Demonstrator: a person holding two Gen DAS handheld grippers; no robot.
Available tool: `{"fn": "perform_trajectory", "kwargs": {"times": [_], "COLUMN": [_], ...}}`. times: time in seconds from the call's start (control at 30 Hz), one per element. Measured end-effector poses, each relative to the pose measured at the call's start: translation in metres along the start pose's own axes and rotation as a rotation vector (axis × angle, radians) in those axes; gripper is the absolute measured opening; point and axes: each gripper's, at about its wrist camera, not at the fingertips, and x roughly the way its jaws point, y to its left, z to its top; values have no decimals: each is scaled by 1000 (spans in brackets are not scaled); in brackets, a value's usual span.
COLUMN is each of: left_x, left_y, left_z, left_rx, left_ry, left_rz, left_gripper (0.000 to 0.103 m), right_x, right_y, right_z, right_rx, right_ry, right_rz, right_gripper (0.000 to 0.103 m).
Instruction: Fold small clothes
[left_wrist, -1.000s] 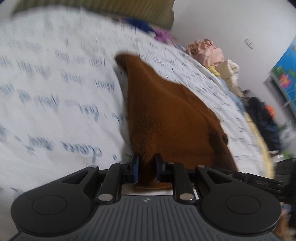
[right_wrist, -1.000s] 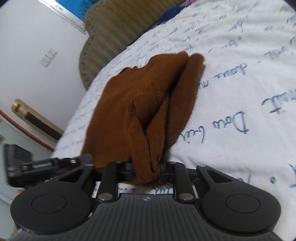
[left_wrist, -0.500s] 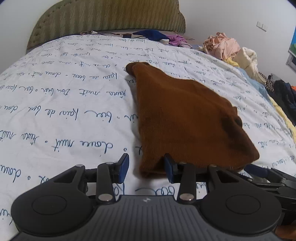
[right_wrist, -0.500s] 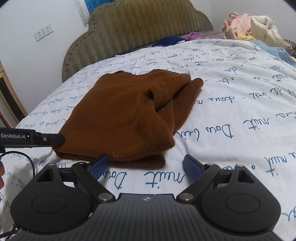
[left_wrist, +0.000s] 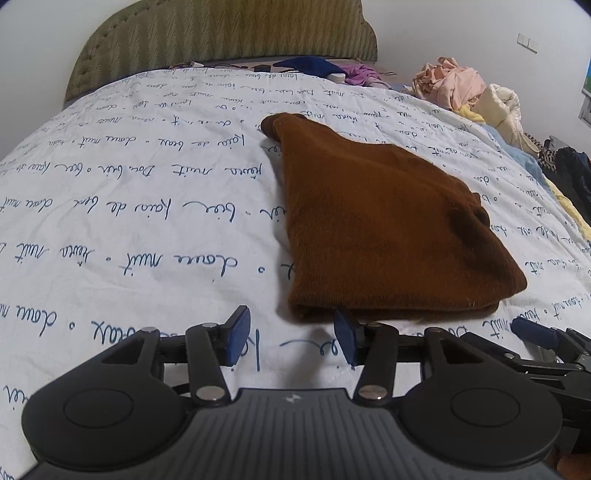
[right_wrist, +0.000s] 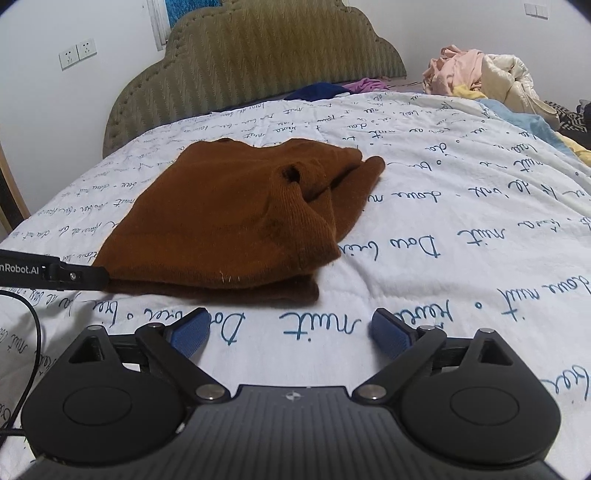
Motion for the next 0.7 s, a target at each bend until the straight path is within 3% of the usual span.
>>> {"fn": "perform_trajectory", "kwargs": {"times": [0.27,0.4,0.7], "left_x": [-6,-4,2], "left_y": [-4,-6,-9], "left_z": [-14,-24,-38], "left_rx": [10,24,56], "left_ry": [-23,-43,-97], "left_rz": [33,65,121], "left_gripper": [50,65,74], "right_x": [-12,-15,-11], "right_y": [3,8,18], "right_z": [-11,-15,-20], "right_rx": [-29,-51,-118], "right_ry": [-12,-24,-31], "right_rz": [-11,-36,-100], "right_gripper": [95,98,103]}}
